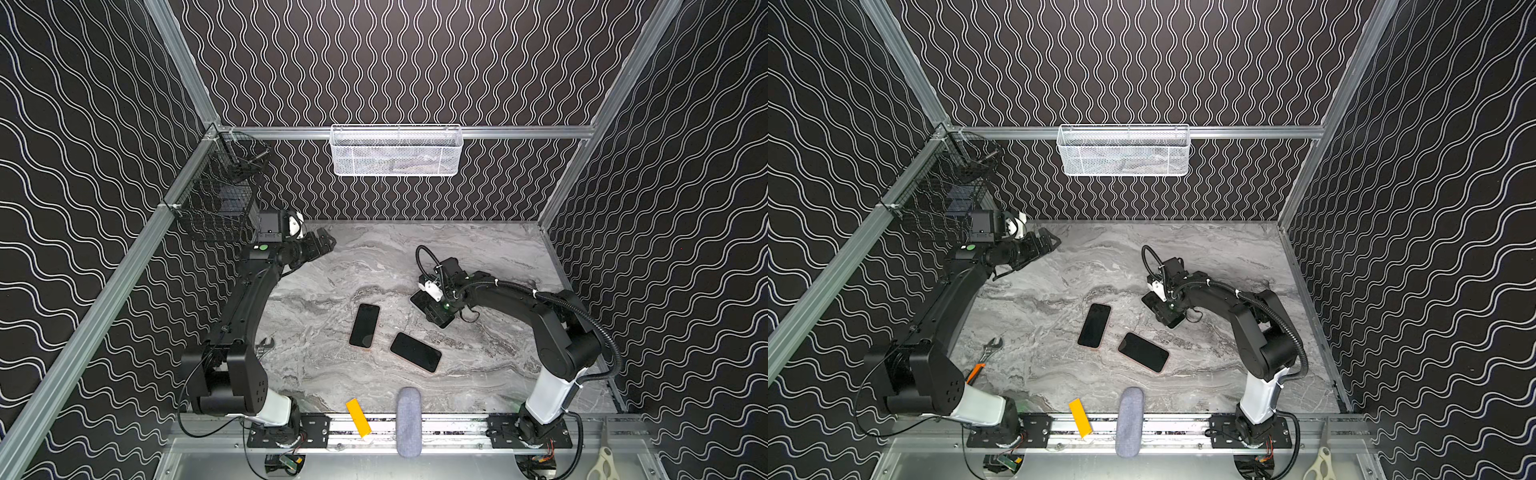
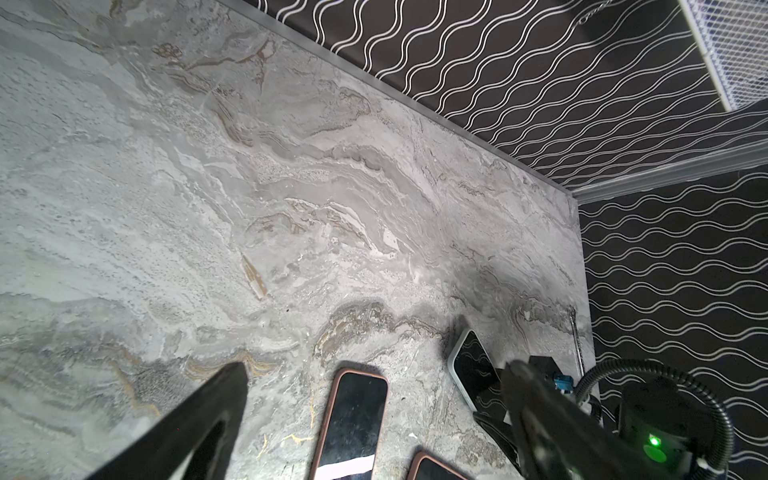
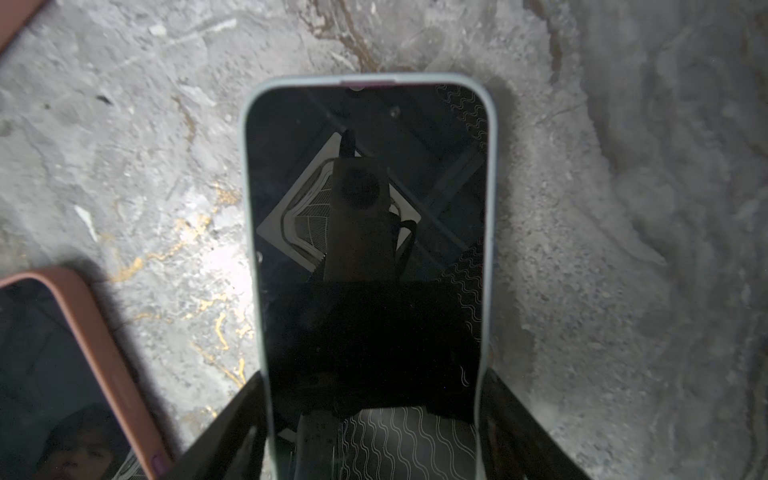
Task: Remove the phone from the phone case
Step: 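Lift the mint-cased phone with the right gripper while the left gripper approaches it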
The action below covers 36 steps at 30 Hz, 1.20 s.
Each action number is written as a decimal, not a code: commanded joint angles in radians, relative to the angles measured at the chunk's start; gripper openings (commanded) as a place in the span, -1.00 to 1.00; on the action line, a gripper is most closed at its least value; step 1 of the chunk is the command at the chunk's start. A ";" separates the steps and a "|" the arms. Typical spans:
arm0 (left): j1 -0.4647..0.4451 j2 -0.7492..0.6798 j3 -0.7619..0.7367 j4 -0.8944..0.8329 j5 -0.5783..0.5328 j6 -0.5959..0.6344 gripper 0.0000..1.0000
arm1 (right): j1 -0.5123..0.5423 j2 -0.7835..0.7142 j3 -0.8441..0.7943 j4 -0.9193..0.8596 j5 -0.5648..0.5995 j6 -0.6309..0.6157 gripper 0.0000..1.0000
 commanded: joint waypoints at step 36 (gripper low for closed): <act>-0.508 0.120 -0.280 0.613 0.129 -0.475 0.37 | -0.004 -0.241 0.079 -0.063 -0.380 0.183 -0.04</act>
